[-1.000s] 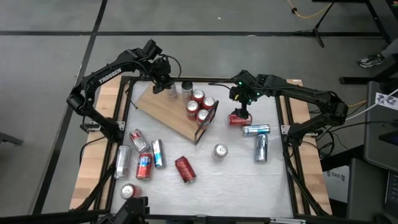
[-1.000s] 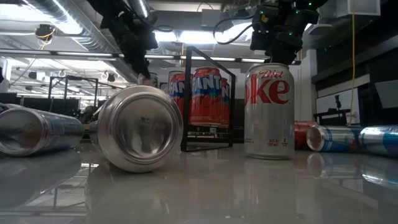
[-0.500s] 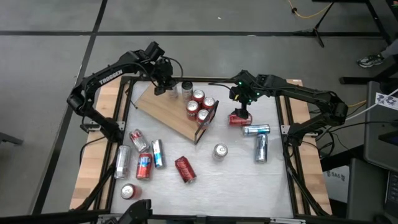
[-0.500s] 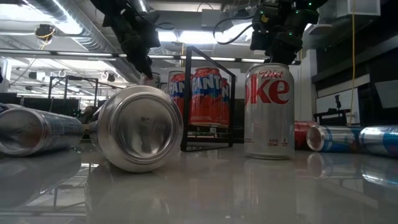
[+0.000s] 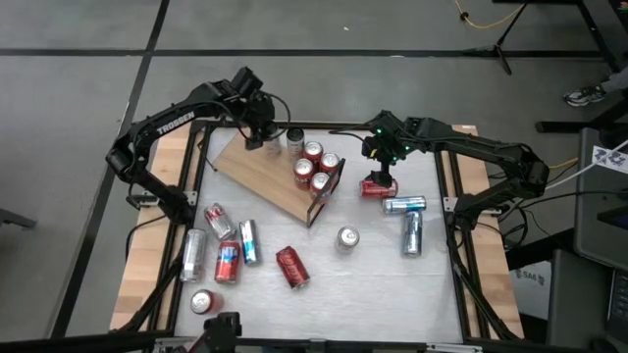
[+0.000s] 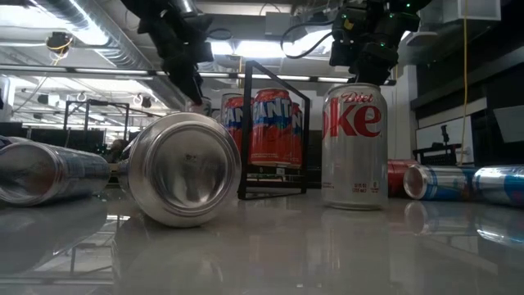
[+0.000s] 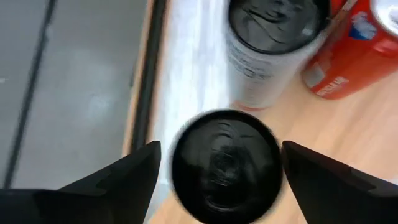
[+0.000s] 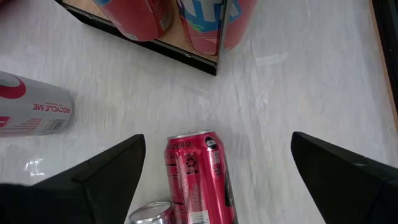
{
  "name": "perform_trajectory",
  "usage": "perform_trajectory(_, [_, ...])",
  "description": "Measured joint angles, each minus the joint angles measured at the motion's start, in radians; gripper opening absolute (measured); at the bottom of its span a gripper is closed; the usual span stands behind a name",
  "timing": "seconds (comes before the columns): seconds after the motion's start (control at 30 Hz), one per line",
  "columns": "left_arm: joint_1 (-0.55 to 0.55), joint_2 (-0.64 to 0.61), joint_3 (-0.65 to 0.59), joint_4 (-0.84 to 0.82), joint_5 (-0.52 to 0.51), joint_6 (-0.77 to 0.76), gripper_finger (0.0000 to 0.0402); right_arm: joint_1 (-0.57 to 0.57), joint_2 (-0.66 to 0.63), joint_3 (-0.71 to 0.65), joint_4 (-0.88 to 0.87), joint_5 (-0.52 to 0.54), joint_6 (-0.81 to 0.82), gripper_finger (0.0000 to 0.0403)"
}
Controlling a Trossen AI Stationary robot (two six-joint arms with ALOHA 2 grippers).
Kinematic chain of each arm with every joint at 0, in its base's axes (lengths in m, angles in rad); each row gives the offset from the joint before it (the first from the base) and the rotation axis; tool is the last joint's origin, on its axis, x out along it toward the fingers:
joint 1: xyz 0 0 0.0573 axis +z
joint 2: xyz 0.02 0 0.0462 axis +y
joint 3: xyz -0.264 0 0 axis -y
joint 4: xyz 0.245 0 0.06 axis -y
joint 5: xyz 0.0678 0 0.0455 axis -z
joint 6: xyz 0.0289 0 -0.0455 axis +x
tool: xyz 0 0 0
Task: Pick and place cans onto a shelf
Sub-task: Put the right pink and white soda can on the shelf aligned with the other right pink and white soda can
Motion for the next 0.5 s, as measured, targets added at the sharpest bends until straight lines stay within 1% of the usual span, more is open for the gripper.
perform_trajectory(0.17, [-0.008, -0.006, 0.000, 0.034, -0.002, -0.001, 0.0319, 0.000, 0.000, 0.000, 0.000, 0.000, 0.000, 0.0390])
perform_trajectory(0.5, [-0.021, -0.072, 0.000, 0.043, 0.001, -0.003, 0.0322, 0.000, 0.000, 0.000, 0.000, 0.000, 0.000, 0.0390])
